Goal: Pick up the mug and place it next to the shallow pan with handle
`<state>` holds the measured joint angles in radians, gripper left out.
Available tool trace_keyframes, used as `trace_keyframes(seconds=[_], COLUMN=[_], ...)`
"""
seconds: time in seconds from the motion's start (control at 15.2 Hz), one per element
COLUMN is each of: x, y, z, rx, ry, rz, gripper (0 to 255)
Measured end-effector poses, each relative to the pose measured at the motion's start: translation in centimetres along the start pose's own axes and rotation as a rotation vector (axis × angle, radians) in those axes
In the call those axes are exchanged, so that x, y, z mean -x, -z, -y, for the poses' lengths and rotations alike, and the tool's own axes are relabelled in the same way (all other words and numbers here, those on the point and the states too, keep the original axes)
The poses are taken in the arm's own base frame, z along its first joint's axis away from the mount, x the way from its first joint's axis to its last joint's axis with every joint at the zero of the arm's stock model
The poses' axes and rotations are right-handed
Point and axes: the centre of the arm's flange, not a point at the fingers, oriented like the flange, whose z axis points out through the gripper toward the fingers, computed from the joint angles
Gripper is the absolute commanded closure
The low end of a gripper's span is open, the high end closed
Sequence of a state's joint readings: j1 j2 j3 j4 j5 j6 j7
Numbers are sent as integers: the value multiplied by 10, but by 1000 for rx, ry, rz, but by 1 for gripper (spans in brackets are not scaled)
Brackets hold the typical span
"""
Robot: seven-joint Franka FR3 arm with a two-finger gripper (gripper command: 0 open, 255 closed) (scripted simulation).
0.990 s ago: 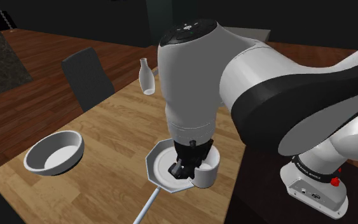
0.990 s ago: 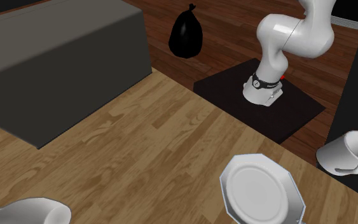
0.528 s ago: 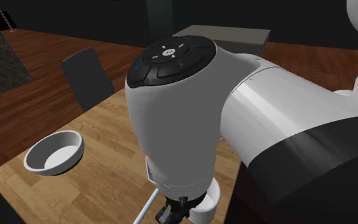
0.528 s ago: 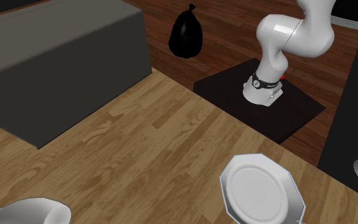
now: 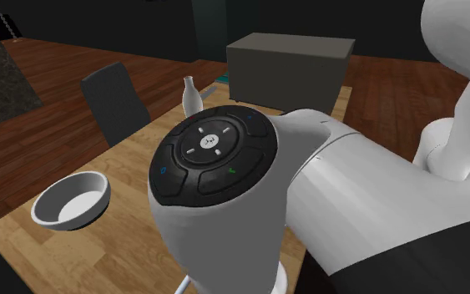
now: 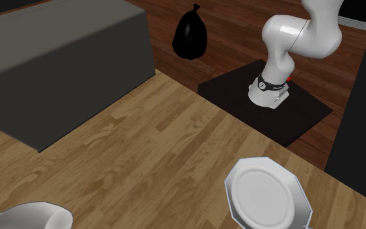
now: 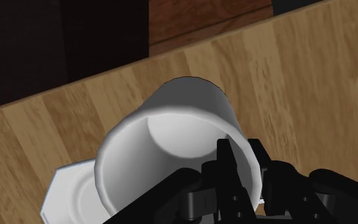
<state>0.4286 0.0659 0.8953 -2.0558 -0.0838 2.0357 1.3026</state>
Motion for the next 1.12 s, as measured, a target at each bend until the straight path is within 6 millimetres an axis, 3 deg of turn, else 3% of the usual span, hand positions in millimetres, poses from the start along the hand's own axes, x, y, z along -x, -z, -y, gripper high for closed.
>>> trace_keyframes(seconds=[1.12], x=[0], y=[-89], z=[7], rx=[0], ry=[0], rz=[0], gripper=[255])
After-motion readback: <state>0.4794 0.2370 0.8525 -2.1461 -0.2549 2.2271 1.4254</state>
